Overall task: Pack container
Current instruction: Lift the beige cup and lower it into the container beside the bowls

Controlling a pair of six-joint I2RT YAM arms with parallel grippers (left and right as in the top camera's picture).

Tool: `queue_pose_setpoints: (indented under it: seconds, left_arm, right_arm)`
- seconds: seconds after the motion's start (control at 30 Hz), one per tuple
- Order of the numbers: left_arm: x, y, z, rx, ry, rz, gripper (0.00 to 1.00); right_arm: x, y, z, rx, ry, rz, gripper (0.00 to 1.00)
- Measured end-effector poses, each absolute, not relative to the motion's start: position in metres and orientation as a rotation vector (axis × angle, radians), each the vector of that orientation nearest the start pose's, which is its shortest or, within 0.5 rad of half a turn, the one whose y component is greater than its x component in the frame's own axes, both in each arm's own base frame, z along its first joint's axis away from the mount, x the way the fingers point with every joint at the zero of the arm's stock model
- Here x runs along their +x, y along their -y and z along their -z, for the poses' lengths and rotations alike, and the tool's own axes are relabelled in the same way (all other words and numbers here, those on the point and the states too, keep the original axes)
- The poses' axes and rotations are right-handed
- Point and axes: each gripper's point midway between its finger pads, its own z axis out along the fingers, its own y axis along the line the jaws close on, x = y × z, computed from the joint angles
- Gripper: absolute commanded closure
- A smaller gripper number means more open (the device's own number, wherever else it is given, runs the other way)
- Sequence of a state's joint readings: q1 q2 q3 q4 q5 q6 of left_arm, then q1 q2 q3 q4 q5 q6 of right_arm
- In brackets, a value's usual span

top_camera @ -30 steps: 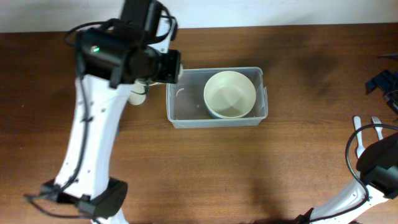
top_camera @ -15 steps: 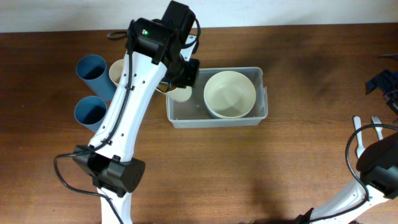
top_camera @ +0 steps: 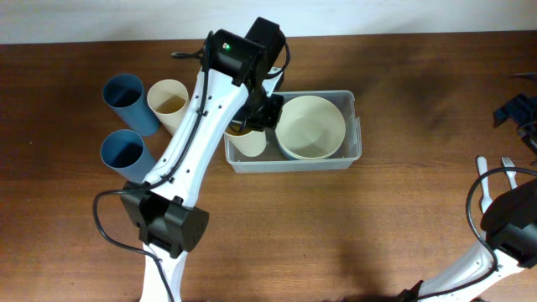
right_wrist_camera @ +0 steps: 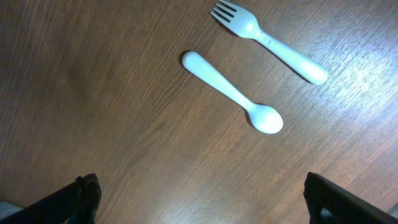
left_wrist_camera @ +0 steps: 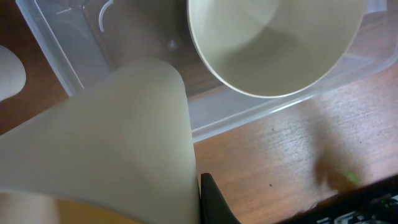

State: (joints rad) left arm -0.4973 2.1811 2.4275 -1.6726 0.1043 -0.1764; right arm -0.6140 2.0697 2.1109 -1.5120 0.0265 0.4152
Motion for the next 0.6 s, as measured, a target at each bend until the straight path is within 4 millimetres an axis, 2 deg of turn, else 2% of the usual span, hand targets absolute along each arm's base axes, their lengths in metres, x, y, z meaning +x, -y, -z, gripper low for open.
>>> queue_pose_setpoints:
  seconds: [0.07, 0.13, 0.2, 0.6]
  left_arm:
    - [0.372, 0.222, -0.204, 0.495, -2.985, 0.224, 0.98]
    - [0.375, 0.224, -0.202, 0.494, -2.978, 0.227, 0.92]
    - [0.377, 0.225, -0.199, 0.496, -2.975, 0.228, 0.9]
    - [0.383, 0.222, -0.189, 0.496, -2.986, 0.175, 0.9]
  right_arm:
    - [0.335, 0.242, -0.171, 1.5, -2.649, 0.055, 0.01]
    - [0.335, 0.242, -0.171, 1.5, -2.649, 0.055, 0.01]
    - [0.335, 0.242, -0.171, 1.5, -2.649, 0.055, 0.01]
    - [0.335, 0.242, -0.171, 1.5, -2.649, 0.055, 0.01]
